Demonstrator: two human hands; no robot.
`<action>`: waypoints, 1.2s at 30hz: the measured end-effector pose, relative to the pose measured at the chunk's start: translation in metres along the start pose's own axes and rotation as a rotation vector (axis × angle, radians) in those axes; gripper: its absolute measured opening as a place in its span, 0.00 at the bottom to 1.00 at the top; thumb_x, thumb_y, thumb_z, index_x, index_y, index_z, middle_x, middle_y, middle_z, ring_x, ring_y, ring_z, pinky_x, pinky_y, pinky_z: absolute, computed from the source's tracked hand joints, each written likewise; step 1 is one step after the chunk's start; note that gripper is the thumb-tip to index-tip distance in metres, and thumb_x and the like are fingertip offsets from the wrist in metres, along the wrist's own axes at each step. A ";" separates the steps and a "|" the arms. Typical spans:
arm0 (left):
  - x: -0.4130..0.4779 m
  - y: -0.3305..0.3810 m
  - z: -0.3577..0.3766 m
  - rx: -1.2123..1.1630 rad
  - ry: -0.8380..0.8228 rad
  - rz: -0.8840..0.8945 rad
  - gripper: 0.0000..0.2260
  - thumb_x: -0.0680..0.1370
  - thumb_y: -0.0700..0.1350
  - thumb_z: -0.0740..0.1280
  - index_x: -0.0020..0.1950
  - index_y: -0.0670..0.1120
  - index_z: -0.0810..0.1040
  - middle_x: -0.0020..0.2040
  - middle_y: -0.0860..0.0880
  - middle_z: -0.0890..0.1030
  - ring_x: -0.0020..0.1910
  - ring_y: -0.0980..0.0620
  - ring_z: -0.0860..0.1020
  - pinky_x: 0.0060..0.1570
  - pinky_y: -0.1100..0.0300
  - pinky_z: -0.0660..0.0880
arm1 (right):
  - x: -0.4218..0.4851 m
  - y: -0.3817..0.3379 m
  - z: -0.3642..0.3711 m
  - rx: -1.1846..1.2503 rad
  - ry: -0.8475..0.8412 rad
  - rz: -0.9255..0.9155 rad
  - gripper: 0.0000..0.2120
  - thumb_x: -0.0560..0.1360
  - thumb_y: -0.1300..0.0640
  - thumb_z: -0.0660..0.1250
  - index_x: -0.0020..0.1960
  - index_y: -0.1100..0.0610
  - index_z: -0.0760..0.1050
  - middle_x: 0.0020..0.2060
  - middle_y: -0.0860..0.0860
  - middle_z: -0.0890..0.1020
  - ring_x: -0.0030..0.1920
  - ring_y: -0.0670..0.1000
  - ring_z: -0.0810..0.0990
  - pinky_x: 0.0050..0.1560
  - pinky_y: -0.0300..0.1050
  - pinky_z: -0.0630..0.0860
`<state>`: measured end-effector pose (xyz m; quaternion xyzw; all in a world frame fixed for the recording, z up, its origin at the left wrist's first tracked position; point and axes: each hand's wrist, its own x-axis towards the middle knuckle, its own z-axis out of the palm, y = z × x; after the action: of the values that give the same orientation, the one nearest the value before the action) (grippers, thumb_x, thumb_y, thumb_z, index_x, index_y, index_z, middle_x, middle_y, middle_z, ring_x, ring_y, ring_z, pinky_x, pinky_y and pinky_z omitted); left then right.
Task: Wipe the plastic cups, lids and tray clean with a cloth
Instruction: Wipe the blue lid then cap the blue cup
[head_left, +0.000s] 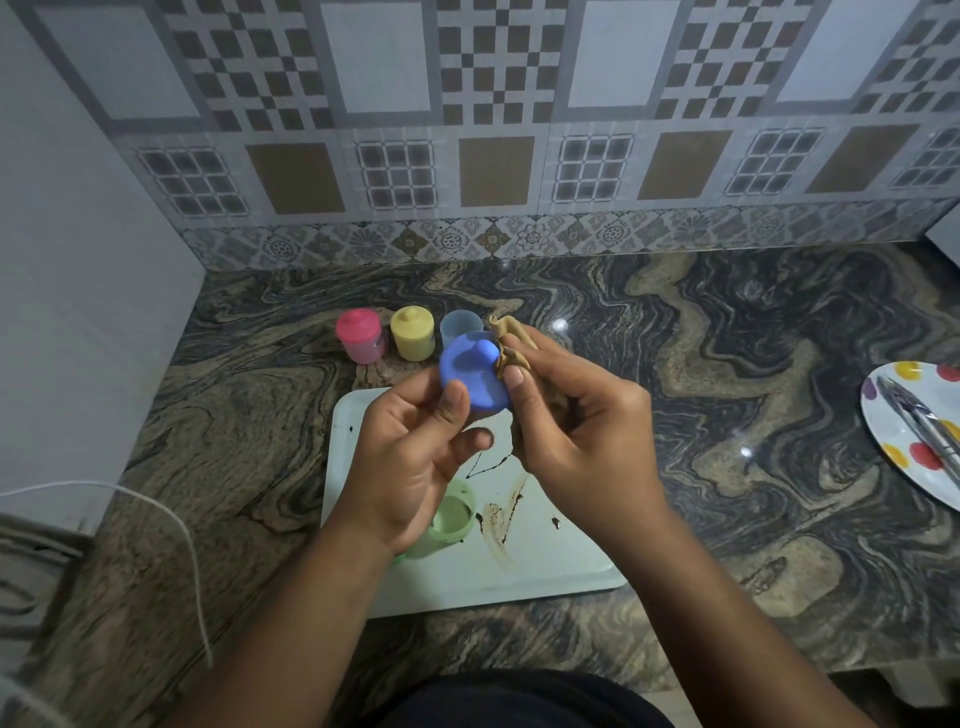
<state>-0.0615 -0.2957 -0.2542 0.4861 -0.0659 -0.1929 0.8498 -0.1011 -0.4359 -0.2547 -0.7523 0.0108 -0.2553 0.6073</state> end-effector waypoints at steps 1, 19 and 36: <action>0.000 0.002 0.002 -0.005 0.014 -0.014 0.09 0.76 0.44 0.66 0.50 0.46 0.86 0.48 0.46 0.85 0.42 0.56 0.82 0.31 0.66 0.73 | 0.000 0.001 0.000 0.018 0.000 0.017 0.13 0.80 0.57 0.68 0.63 0.58 0.83 0.62 0.47 0.84 0.55 0.46 0.84 0.56 0.42 0.79; 0.005 0.011 0.006 0.044 0.145 -0.123 0.15 0.75 0.53 0.63 0.47 0.45 0.84 0.41 0.48 0.85 0.30 0.57 0.79 0.24 0.65 0.73 | -0.005 0.004 0.000 -0.055 0.040 -0.046 0.13 0.79 0.62 0.68 0.63 0.60 0.82 0.60 0.47 0.83 0.66 0.41 0.79 0.64 0.44 0.80; 0.009 0.000 -0.012 0.697 0.211 0.342 0.06 0.76 0.42 0.73 0.52 0.51 0.83 0.54 0.53 0.84 0.56 0.54 0.81 0.49 0.63 0.79 | 0.002 0.012 -0.009 0.113 0.046 0.180 0.10 0.83 0.63 0.65 0.59 0.57 0.84 0.37 0.52 0.84 0.37 0.47 0.80 0.42 0.42 0.79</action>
<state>-0.0492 -0.2897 -0.2607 0.7442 -0.1199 0.0361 0.6561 -0.0995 -0.4476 -0.2634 -0.7068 0.0778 -0.2169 0.6688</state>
